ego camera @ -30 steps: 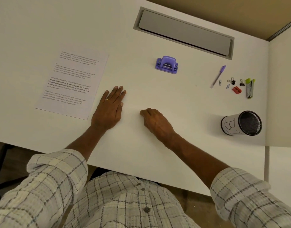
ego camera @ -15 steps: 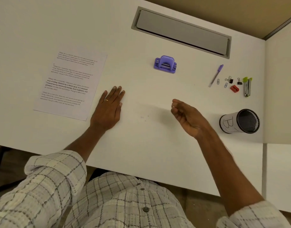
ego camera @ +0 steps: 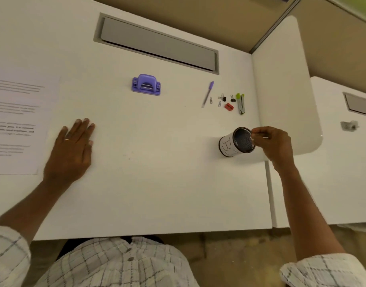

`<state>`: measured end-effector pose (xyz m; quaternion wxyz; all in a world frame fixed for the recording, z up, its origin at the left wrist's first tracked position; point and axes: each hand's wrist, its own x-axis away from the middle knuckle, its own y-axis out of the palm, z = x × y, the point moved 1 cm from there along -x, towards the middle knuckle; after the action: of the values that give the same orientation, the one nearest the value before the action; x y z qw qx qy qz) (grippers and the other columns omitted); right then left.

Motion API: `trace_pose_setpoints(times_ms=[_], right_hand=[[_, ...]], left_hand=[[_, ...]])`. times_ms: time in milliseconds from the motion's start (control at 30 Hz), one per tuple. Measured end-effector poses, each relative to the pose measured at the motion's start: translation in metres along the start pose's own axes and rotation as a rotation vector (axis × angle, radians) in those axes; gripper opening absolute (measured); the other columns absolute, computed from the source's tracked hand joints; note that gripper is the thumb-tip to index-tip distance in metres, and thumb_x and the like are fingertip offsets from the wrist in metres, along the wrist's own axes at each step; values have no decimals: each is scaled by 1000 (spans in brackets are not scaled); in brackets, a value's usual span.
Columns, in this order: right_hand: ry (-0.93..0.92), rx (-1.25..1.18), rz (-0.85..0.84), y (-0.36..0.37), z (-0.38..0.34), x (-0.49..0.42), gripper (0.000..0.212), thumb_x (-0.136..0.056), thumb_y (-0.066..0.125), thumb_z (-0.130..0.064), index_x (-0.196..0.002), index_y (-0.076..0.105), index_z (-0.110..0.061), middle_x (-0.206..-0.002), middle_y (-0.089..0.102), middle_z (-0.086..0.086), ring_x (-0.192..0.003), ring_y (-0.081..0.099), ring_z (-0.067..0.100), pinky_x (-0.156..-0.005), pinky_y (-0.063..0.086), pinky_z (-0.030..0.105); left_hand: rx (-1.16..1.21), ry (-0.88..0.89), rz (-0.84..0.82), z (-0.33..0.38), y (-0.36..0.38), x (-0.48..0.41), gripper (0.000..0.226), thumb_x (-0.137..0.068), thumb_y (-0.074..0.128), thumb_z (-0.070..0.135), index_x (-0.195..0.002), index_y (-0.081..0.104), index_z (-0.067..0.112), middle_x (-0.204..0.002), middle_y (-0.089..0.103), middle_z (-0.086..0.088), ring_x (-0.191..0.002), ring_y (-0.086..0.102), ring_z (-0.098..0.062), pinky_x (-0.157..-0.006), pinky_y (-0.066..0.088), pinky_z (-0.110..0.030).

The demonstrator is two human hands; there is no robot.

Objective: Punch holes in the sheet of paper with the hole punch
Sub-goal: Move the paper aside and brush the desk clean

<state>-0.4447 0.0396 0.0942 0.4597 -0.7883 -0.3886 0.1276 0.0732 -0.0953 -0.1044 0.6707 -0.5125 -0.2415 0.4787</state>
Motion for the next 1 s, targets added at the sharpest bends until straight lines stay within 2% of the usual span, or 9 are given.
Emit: trace_pose_setpoints(times_ms=[133,267,467,600,733,800,867,933,1000], right_hand=[[-79,145,56,5,3,-5,15,-81,72,-12,-95,77,-18,-84,76,-1,-67,66,-4,-66,45,1],[-117,142,64,9,6,-3,18,-79,71,-3,-96,75,-9,-82,73,2,-61,59,-17,-66,40,-6],[-160,166,49,18,7,-1,21,-83,65,-3,-98,75,-15,-93,76,0,-80,70,14,-68,45,0],[-181,161,101,21,7,-1,19,-81,64,-4,-94,74,-14,-90,76,2,-70,64,7,-70,45,2],[-282,98,134,26,-2,9,27,-86,59,0,-107,73,-9,-107,73,8,-92,67,13,-87,54,15],[-378,22,186,45,-17,26,27,-90,57,-4,-111,73,-11,-109,72,5,-95,63,4,-90,48,9],[-509,-10,116,82,-34,53,25,-97,59,-12,-120,70,-13,-117,70,2,-101,63,7,-93,46,11],[-604,45,-62,133,-48,89,37,-101,59,-26,-136,60,-14,-138,62,3,-125,58,17,-108,44,28],[-685,182,-259,185,-60,123,58,-102,53,-40,-152,40,-13,-159,38,6,-149,32,23,-122,29,38]], left_hand=[[-12,8,8,2,-1,0,56,-105,27,25,-157,37,7,-166,34,-8,-155,30,-27,-128,20,-51],[-21,17,20,1,-1,1,56,-105,26,25,-157,37,7,-166,34,-9,-155,31,-27,-128,20,-51],[-24,1,4,5,-5,1,55,-106,26,24,-157,37,6,-165,35,-10,-155,30,-27,-128,21,-52],[-23,0,-15,6,-6,0,55,-106,26,24,-157,36,7,-166,33,-9,-156,29,-26,-128,20,-51],[-20,-7,-13,4,-4,0,54,-107,27,24,-158,35,9,-166,33,-8,-157,28,-24,-129,19,-49],[-29,-11,-8,4,-4,1,53,-107,28,23,-158,35,10,-166,33,-7,-156,28,-23,-129,19,-48],[-34,-16,-16,5,-7,1,52,-108,30,22,-159,35,11,-167,33,-6,-157,28,-22,-129,20,-48],[-43,-18,-23,7,-10,1,52,-108,31,21,-159,34,12,-167,32,-6,-157,28,-22,-129,21,-48],[-48,-18,-26,8,-12,1,52,-108,32,21,-159,34,12,-167,32,-5,-157,27,-21,-129,21,-48]])
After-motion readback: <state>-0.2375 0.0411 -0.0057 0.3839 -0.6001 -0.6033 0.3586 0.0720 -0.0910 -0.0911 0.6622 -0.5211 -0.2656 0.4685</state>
